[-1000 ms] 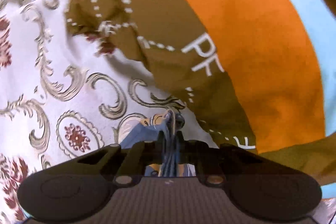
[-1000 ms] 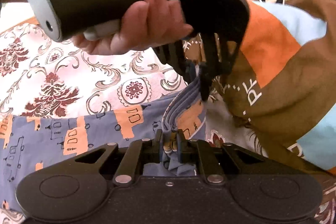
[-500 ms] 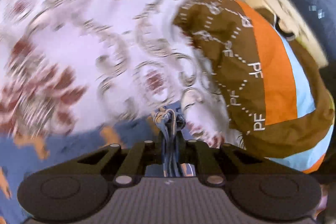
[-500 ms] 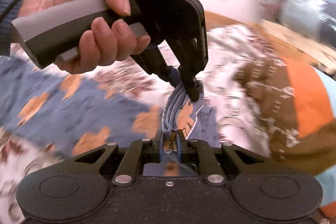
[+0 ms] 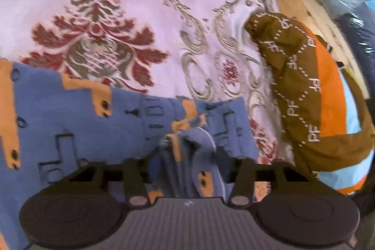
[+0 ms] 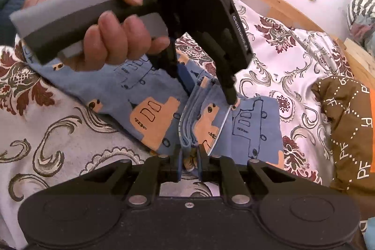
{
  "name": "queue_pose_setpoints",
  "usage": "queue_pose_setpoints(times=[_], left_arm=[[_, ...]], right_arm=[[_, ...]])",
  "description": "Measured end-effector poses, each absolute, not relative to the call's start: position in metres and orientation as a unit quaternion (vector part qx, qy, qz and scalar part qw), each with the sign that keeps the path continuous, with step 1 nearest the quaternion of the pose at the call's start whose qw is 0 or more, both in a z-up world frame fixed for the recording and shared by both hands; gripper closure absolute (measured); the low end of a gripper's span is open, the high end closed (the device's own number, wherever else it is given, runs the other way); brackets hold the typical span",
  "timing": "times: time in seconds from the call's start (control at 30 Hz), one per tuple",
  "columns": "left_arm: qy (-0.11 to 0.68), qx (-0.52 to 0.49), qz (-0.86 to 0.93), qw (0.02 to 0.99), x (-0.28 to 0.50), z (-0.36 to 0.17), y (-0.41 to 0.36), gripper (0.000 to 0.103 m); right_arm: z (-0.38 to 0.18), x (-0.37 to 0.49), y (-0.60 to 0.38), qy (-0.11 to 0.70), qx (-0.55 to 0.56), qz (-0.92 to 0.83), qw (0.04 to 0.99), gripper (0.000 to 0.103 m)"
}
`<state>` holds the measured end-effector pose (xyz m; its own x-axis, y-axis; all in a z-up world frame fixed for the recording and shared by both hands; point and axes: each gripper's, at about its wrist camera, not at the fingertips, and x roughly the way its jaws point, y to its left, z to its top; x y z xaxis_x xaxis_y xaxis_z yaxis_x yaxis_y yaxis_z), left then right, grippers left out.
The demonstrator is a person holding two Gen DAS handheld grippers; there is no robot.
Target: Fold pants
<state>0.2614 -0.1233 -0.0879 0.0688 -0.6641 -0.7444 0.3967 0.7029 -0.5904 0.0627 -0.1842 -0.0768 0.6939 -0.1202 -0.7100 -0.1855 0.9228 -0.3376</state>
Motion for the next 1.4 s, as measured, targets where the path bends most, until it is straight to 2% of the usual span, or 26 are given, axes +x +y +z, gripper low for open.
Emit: queue_pose_setpoints(times=[0.03,0.07,0.17,0.63,0.83,1.03,1.1,1.17,1.2,1.27,1.3,1.33,1.4], left_arm=[[0.578,-0.115,-0.363,0.722,0.262,-0.09,-0.123,0.08],[0.584,-0.119,-0.359,0.718,0.263,-0.091,-0.12,0.085],[0.588,-0.138,-0.353,0.715,0.263,-0.092,-0.111,0.089],[0.581,-0.033,-0.343,0.737,0.28,-0.063,-0.044,0.09],[0.566,-0.067,-0.347,0.745,0.283,-0.069,-0.003,0.09],[0.563,-0.057,-0.352,0.746,0.283,-0.076,0.01,0.089],[0.57,-0.056,-0.347,0.742,0.284,-0.081,0.013,0.081],[0.568,-0.04,-0.346,0.745,0.283,-0.08,0.016,0.062],[0.566,-0.036,-0.347,0.747,0.283,-0.077,0.019,0.055],[0.552,-0.039,-0.338,0.761,0.279,-0.066,0.027,0.027],[0.543,-0.044,-0.33,0.771,0.276,-0.059,0.031,0.023],[0.532,-0.048,-0.321,0.782,0.271,-0.051,0.035,0.018],[0.506,-0.06,-0.316,0.8,0.258,-0.035,0.042,0.014]], right_arm=[[-0.077,0.062,-0.183,0.389,-0.198,0.017,0.899,0.09],[-0.077,0.061,-0.182,0.387,-0.2,0.017,0.9,0.09],[-0.074,0.061,-0.179,0.381,-0.195,0.016,0.904,0.09],[-0.052,0.079,-0.12,0.346,-0.165,0.111,0.917,0.09],[-0.06,0.089,-0.086,0.345,-0.192,0.145,0.907,0.09],[-0.066,0.091,-0.072,0.352,-0.213,0.159,0.897,0.09],[-0.071,0.091,-0.069,0.356,-0.221,0.163,0.893,0.089],[-0.077,0.09,-0.067,0.357,-0.231,0.174,0.888,0.084],[-0.076,0.087,-0.068,0.349,-0.233,0.178,0.89,0.078],[-0.07,0.081,-0.072,0.339,-0.227,0.187,0.894,0.049],[-0.064,0.077,-0.077,0.331,-0.221,0.192,0.897,0.033],[-0.056,0.07,-0.086,0.316,-0.214,0.187,0.905,0.029],[-0.04,0.061,-0.105,0.287,-0.215,0.161,0.919,0.024]])
